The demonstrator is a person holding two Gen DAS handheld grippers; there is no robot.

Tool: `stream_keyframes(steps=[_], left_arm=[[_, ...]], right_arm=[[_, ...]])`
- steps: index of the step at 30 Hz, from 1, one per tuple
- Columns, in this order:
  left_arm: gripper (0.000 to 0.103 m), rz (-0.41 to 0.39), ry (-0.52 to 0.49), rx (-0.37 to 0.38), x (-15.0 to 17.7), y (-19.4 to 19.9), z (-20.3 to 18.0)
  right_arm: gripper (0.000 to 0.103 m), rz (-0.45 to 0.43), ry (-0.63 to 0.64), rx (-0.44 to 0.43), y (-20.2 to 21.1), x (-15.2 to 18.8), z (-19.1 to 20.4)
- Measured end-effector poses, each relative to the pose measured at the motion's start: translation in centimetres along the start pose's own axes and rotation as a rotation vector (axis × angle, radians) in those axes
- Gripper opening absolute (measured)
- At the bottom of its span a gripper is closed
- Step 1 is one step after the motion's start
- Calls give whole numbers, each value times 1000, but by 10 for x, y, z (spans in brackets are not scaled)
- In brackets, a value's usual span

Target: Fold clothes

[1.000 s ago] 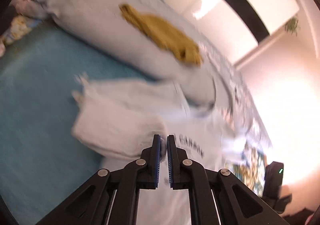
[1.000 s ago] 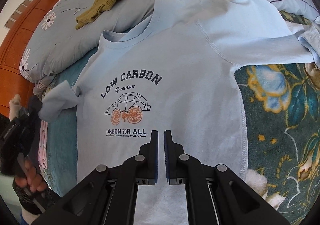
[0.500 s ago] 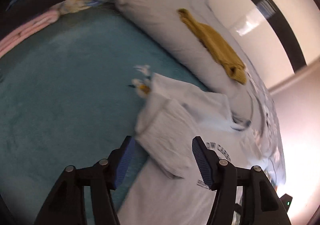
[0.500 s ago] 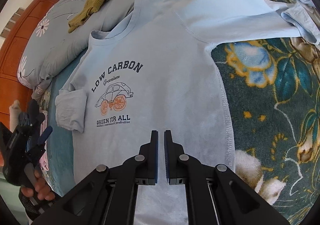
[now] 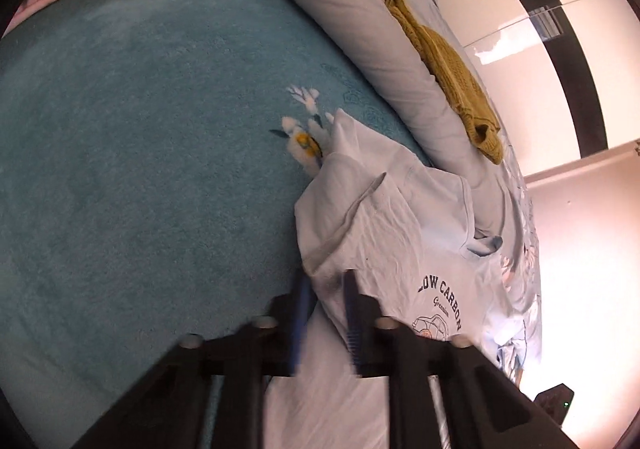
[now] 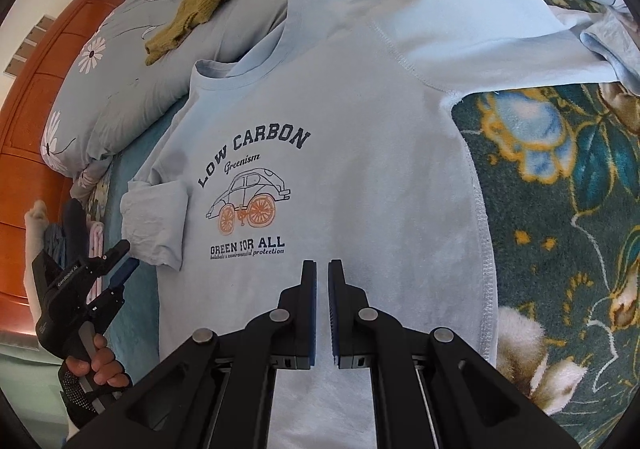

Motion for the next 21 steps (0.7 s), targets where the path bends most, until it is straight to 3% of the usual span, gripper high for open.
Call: stream_keyframes(steps=[5,10,15,21], left_arm=[[5,-41,-78,-31,-10,18,-11],[5,-222,-183,-106,-67,66,-4],[5,-393,-323,-289,-151,110,22],[5,-424,-409,-510,-202,118,67]], right_arm=[[5,16,-4,0,-4,4,0],[5,5,0,6,0,0,0],[5,-11,-2,16,1,-7,-2],[5,4,-15,17,-8,-4,4]])
Point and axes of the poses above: each gripper's, at about its wrist camera, not at the fingertips, and y roughly against the way its jaws point, z to its left, x to its underside, the point moved 6 cm from there along -y, roughly the way its jaws point, and after that the axes turned 9 degrees about -z, right-handed, at the moved point
